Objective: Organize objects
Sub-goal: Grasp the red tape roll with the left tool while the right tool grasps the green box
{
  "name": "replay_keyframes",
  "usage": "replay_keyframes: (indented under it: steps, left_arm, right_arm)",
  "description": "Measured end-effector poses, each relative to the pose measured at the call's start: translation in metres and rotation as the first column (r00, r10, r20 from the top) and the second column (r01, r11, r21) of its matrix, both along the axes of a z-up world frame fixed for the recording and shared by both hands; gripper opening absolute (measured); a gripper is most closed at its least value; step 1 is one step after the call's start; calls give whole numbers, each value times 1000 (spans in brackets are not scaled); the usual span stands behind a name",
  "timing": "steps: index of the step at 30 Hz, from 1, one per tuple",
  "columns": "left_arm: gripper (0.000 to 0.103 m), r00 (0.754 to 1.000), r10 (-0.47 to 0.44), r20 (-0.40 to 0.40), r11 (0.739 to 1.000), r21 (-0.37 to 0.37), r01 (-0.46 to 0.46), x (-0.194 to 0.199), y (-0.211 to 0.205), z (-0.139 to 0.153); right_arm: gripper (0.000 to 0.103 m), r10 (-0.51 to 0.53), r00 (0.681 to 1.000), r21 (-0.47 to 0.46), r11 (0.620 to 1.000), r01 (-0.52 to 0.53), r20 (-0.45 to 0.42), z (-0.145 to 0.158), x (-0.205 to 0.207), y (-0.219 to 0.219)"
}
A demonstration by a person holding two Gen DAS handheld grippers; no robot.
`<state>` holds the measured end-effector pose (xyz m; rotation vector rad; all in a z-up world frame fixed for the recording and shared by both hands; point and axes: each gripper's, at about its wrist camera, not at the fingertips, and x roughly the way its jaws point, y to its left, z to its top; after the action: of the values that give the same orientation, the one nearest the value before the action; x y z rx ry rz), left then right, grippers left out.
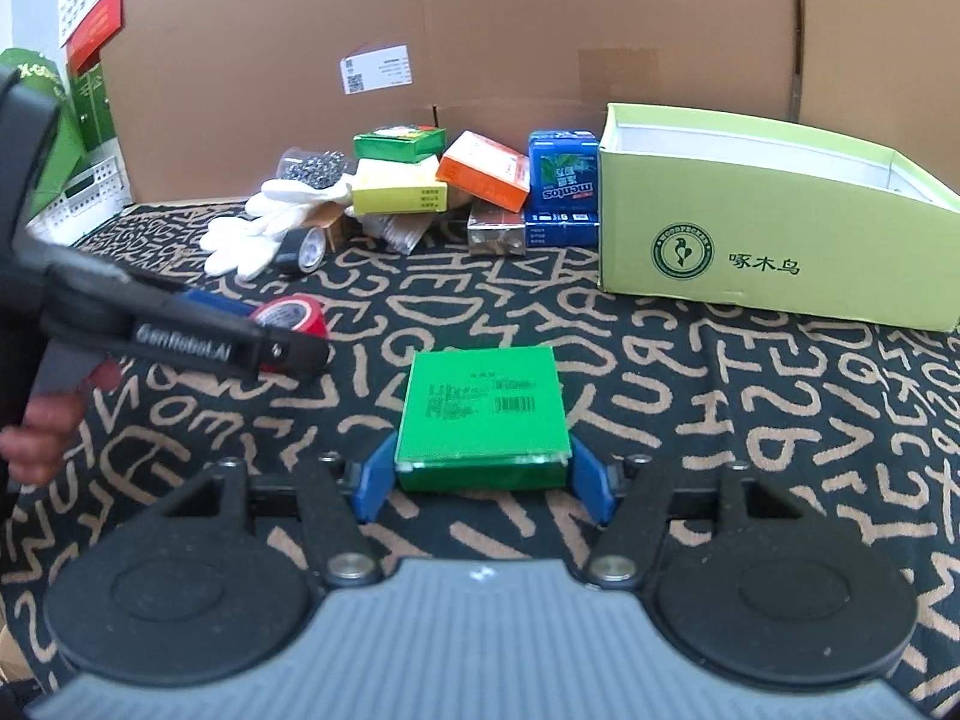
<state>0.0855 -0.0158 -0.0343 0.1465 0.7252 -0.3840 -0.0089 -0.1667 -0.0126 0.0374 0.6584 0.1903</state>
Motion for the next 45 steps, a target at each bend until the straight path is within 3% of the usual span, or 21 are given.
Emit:
replay_keyframes:
  steps: [2, 7, 9, 11, 14, 20, 25, 28, 31, 35, 41, 43, 44, 45]
  left_arm:
    - [59, 1000, -9, -13, 1000, -4, 9, 1, 0, 0]
    - [60, 999, 31, -7, 999, 12, -31, 7, 0, -2]
    - [49, 1000, 18, 4, 1000, 9, -18, 6, 1, -3]
    - [48, 1000, 8, -5, 1000, 14, -8, 5, -1, 0]
    - [49, 999, -37, -31, 998, -43, 36, 2, -5, 9]
    - [49, 987, -148, 60, 981, -120, 154, -1, -40, 56]
    - [49, 970, -193, 148, 962, -168, 217, 16, -80, 103]
    - [49, 967, -209, 146, 950, -204, 236, 39, -107, 123]
    - [49, 973, -192, 126, 951, -222, 216, 69, -134, 128]
    - [49, 983, -152, 100, 974, -153, 166, 107, -173, 112]
    - [49, 987, -137, 80, 988, -66, 142, 148, -207, 85]
    - [54, 987, -146, 71, 986, -72, 151, 156, -211, 79]
    - [75, 986, -158, 52, 983, -83, 162, 161, -211, 76]
    - [83, 988, -153, 29, 984, -90, 155, 164, -202, 75]
  right_arm:
    - [66, -3, 1000, 5, 1000, 3, 5, 1, 4, 2]
    - [63, -7, 1000, -15, 1000, 7, -4, -5, 13, 6]
    - [60, -7, 1000, -10, 1000, 7, -2, -7, 12, 4]
    - [60, -7, 1000, 7, 1000, 7, -1, -5, 8, 0]
    - [60, -17, 1000, 31, 999, 17, 9, 1, 5, -9]
    - [60, -60, 989, 23, 998, 57, 138, 43, -1, -37]
    - [60, -103, 963, -68, 990, 123, 250, 81, 8, -63]
    - [60, -131, 950, -132, 976, 174, 283, 95, 29, -80]
    - [60, -183, 946, -156, 961, 230, 268, 100, 64, -102]
    - [60, -235, 952, -181, 945, 271, 196, 86, 117, -129]
    - [60, -268, 961, -140, 951, 276, 68, 52, 185, -157]
    - [60, -267, 963, -130, 954, 270, 44, 41, 200, -161]
    - [61, -264, 964, -128, 955, 267, 35, 35, 207, -162]
    - [70, -256, 966, -130, 958, 256, 21, 30, 211, -161]
